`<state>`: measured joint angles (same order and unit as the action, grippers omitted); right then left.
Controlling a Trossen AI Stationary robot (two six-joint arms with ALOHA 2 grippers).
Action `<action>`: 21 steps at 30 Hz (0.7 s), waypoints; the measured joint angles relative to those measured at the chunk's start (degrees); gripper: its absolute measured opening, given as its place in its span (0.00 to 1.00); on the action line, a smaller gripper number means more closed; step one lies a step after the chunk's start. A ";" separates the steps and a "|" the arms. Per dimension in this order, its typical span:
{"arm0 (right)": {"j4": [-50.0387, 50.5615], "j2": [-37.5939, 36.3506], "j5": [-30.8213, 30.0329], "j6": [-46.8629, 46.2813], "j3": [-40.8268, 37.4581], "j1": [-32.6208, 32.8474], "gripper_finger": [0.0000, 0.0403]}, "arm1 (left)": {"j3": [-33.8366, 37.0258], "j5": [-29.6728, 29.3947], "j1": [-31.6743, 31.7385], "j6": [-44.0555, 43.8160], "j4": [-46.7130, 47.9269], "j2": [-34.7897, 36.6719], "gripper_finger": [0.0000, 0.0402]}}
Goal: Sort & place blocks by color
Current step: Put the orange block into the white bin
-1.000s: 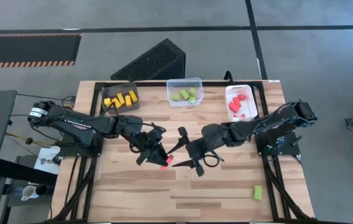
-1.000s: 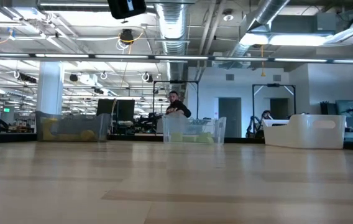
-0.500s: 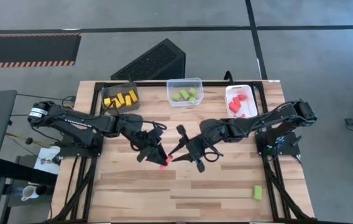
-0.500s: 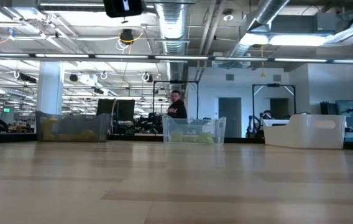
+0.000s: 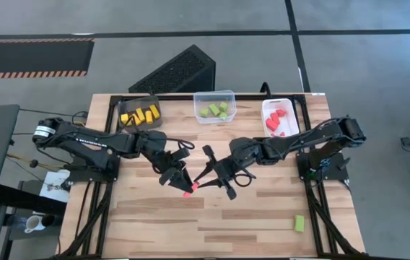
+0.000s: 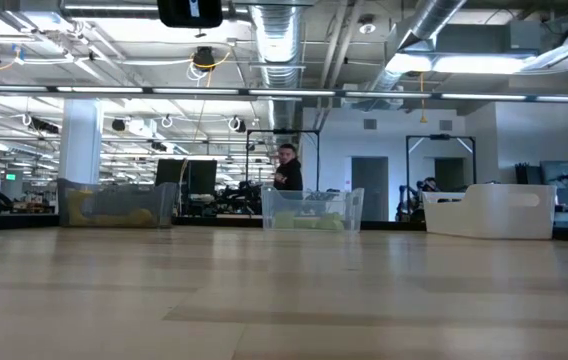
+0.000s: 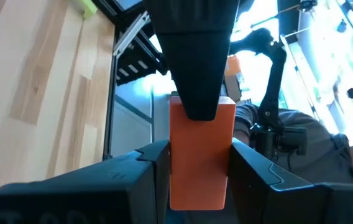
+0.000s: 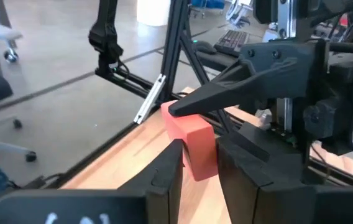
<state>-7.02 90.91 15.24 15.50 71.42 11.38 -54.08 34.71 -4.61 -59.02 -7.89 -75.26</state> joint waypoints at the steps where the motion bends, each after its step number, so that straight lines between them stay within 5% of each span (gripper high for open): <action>1: -0.20 0.00 0.63 -0.68 0.00 -0.01 0.29 | 0.00 0.21 0.11 0.00 -0.14 0.00 0.25; 12: -2.93 0.35 4.35 -2.62 -0.02 -0.02 0.42 | -0.02 2.18 0.55 -0.19 -2.25 0.04 0.25; 21: -2.70 0.28 5.81 -2.12 -0.02 -0.38 0.38 | -0.02 2.97 1.18 -0.70 -3.96 -1.00 0.25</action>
<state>-9.72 91.19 21.05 13.38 71.40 10.99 -54.11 37.67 -3.43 -59.73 -11.85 -76.27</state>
